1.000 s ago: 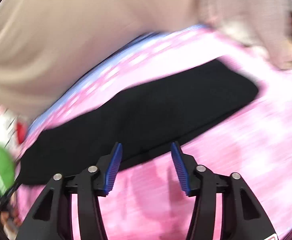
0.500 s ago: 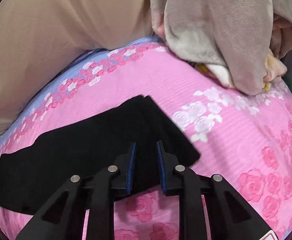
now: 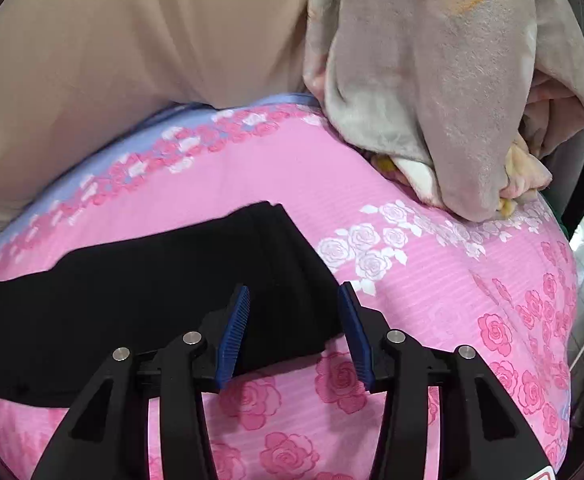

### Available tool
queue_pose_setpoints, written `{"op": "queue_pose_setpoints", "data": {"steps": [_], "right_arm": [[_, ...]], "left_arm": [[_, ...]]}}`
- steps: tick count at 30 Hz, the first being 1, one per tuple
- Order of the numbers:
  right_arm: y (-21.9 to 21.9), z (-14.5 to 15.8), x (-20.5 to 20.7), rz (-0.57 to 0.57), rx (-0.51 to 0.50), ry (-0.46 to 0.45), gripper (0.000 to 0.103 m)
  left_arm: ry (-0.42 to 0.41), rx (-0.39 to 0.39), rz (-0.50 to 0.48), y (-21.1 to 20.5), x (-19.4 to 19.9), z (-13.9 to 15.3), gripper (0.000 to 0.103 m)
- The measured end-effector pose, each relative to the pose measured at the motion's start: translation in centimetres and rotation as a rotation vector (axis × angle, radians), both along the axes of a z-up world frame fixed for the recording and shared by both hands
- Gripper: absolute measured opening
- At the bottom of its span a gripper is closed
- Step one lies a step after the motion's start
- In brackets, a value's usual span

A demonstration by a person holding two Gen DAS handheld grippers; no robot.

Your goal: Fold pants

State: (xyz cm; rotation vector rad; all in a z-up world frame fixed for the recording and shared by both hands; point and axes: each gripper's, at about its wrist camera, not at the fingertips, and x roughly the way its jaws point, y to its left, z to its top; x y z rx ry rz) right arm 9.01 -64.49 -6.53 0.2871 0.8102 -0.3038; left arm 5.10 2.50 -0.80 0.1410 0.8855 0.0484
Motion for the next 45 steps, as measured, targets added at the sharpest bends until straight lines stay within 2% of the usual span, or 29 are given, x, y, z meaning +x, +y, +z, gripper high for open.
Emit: {"op": "queue_pose_setpoints", "data": {"steps": [5, 6, 7, 9, 10, 13, 15, 16, 17, 18, 19, 20, 22, 24, 26, 28, 30, 34, 35, 36, 37, 38, 39, 40, 42, 43, 44, 45], "right_arm": [[0.0, -2.4, 1.7, 0.050, 0.029, 0.100, 0.044], [0.0, -2.6, 1.7, 0.051, 0.030, 0.095, 0.044], [0.0, -2.5, 1.7, 0.051, 0.034, 0.090, 0.036], [0.0, -2.2, 1.7, 0.066, 0.062, 0.080, 0.013], [0.1, -1.8, 1.6, 0.077, 0.081, 0.070, 0.012], [0.0, 2.4, 0.6, 0.079, 0.011, -0.024, 0.011], [-1.4, 3.1, 0.5, 0.042, -0.015, -0.022, 0.011], [-2.2, 2.3, 0.8, 0.033, 0.001, 0.012, 0.012], [-2.9, 0.0, 1.5, 0.052, 0.051, 0.094, 0.012], [-2.8, -1.6, 1.8, 0.058, 0.049, 0.145, 0.013], [-2.4, -1.7, 1.5, 0.053, 0.012, 0.108, 0.017], [-1.8, -1.2, 1.1, 0.041, -0.017, 0.110, 0.017], [-0.2, 1.2, 0.0, -0.034, -0.104, 0.077, 0.026], [2.1, 3.1, -0.9, -0.015, -0.154, 0.040, 0.026], [4.7, 4.5, -1.7, -0.001, -0.176, 0.004, 0.038], [7.5, 5.1, -1.9, 0.044, -0.167, -0.022, 0.053], [10.7, 4.8, -1.8, 0.100, -0.144, -0.030, 0.055], [16.4, 3.3, -1.2, 0.205, -0.074, -0.002, 0.055], [18.0, 3.0, -0.9, 0.228, -0.063, 0.003, 0.055], [19.2, 2.9, -0.7, 0.247, -0.058, 0.008, 0.058], [20.3, 2.8, -0.4, 0.265, -0.056, 0.012, 0.061], [21.7, 2.7, -0.1, 0.280, -0.057, 0.015, 0.061], [22.7, 2.5, 0.3, 0.296, -0.055, 0.019, 0.061], [23.6, 2.6, 0.4, 0.307, -0.055, 0.016, 0.061], [24.4, 3.7, 0.2, 0.317, -0.053, -0.016, 0.065], [24.4, 4.1, 0.2, 0.315, -0.060, -0.028, 0.073], [24.0, 4.0, 0.4, 0.299, -0.088, -0.033, 0.076], [23.3, 3.6, 0.7, 0.266, -0.120, -0.017, 0.076]], "left_arm": [[0.008, 0.002, 0.011, 0.1, 0.1, -0.3, 0.097], [0.008, -0.001, 0.010, 0.1, 0.0, -0.3, 0.097], [0.006, 0.002, 0.009, 0.1, -0.1, -0.2, 0.097], [0.005, 0.005, 0.008, 0.0, -0.2, -0.2, 0.097], [0.005, 0.009, 0.009, 0.0, -0.2, -0.1, 0.097], [0.003, 0.016, 0.016, 0.0, -0.2, 0.0, 0.097], [-0.004, 0.016, 0.014, 0.1, -0.3, 0.2, 0.097], [-0.006, 0.015, 0.014, 0.2, -0.3, 0.2, 0.097], [-0.005, 0.012, 0.016, 0.3, -0.2, 0.1, 0.098], [0.001, 0.011, 0.024, 0.6, -0.1, -0.1, 0.098], [0.006, 0.009, 0.029, 0.8, -0.1, -0.2, 0.098], [0.010, 0.005, 0.034, 1.1, 0.0, -0.4, 0.098], [0.020, -0.028, 0.062, 2.5, 0.5, -0.5, 0.098], [0.011, -0.086, 0.111, 4.8, 0.9, -0.4, 0.098], [0.013, -0.137, 0.193, 8.8, 1.5, -0.3, 0.098], [0.017, -0.149, 0.273, 12.4, 2.0, -0.6, 0.098], [0.022, -0.178, 0.341, 16.0, 2.4, -0.9, 0.097], [0.048, -0.320, 0.404, 22.2, 4.3, -2.0, 0.096], [0.058, -0.342, 0.391, 23.0, 5.2, -2.4, 0.091], [0.062, -0.354, 0.372, 23.3, 5.8, -2.7, 0.065], [0.089, -0.340, 0.353, 23.6, 6.9, -3.3, 0.051], [0.094, -0.287, 0.377, 23.8, 7.5, -3.5, 0.023], [0.074, -0.273, 0.379, 24.2, 7.6, -3.1, 0.017], [0.043, -0.302, 0.360, 24.8, 7.6, -2.1, 0.017], [0.030, -0.283, 0.359, 25.6, 7.7, -1.7, 0.021], [0.069, -0.248, 0.360, 25.7, 8.3, -2.7, 0.022], [0.105, -0.233, 0.355, 25.6, 8.4, -3.5, 0.023], [0.090, -0.209, 0.344, 25.2, 8.0, -3.4, 0.025]]}}
